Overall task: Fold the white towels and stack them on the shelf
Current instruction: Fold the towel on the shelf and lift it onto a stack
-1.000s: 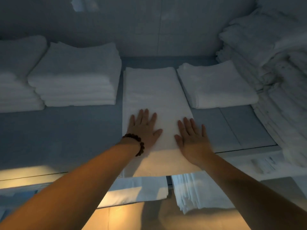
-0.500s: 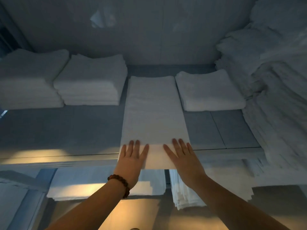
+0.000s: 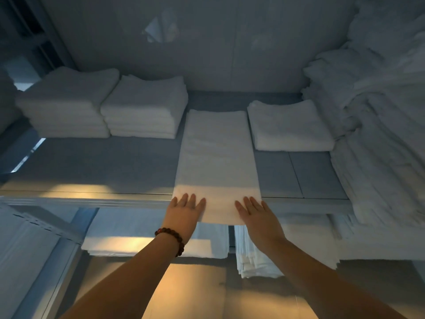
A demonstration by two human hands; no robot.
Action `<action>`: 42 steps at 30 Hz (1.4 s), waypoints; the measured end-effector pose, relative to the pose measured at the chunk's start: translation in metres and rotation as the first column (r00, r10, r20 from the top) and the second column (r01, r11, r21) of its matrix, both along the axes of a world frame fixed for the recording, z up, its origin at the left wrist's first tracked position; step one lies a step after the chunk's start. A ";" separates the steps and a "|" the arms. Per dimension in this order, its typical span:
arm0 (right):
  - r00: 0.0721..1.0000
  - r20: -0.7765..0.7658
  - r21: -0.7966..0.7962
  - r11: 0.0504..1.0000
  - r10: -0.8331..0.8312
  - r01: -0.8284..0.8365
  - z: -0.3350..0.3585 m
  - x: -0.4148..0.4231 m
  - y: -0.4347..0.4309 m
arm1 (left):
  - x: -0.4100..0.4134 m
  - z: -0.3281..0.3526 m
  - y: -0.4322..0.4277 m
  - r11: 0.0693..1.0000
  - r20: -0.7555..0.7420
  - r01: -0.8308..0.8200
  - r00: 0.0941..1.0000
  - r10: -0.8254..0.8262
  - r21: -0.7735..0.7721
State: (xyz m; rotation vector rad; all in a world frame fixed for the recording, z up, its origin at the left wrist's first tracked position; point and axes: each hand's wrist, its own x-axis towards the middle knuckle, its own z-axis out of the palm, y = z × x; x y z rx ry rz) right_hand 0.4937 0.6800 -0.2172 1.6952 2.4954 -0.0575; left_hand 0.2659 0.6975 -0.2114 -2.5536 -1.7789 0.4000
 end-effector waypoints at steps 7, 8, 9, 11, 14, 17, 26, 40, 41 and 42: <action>0.968 -0.250 0.302 0.947 -0.034 0.111 0.020 0.008 -0.056 | -0.021 0.025 -0.053 0.971 0.246 0.007 0.967 -0.068 0.241; 0.957 -0.288 0.343 0.929 -0.039 0.142 0.022 0.006 -0.063 | -0.026 0.028 -0.059 0.955 0.273 0.003 0.958 -0.088 0.296; 0.942 -0.331 0.366 0.914 -0.049 0.176 0.023 0.003 -0.070 | -0.030 0.032 -0.065 0.944 0.291 -0.002 0.952 -0.099 0.329; 0.913 -0.399 0.381 0.889 -0.087 0.252 0.029 -0.005 -0.083 | -0.041 0.041 -0.074 0.917 0.341 -0.034 0.933 -0.113 0.397; 0.858 -0.490 0.388 0.842 -0.155 0.374 0.042 -0.020 -0.099 | -0.057 0.057 -0.083 0.880 0.481 -0.118 0.866 -0.136 0.460; 0.783 -0.595 0.387 0.789 -0.181 0.476 0.062 -0.036 -0.110 | -0.069 0.075 -0.091 0.873 0.625 -0.215 0.770 -0.123 0.437; 0.479 -0.847 0.224 0.660 -0.232 0.717 0.108 -0.061 -0.108 | -0.079 0.112 -0.095 0.817 0.789 -0.338 0.575 -0.214 0.468; 0.408 -0.877 0.156 0.650 -0.255 0.744 0.106 -0.041 0.028 | -0.053 0.106 0.033 0.815 0.821 -0.401 0.550 -0.150 0.418; 0.435 -0.863 0.175 0.655 -0.258 0.735 0.103 -0.040 0.043 | -0.052 0.102 0.047 0.821 0.817 -0.408 0.564 -0.119 0.400; 0.460 -0.846 0.181 0.666 -0.269 0.723 0.099 -0.039 0.057 | -0.050 0.098 0.059 0.824 0.814 -0.414 0.574 -0.093 0.386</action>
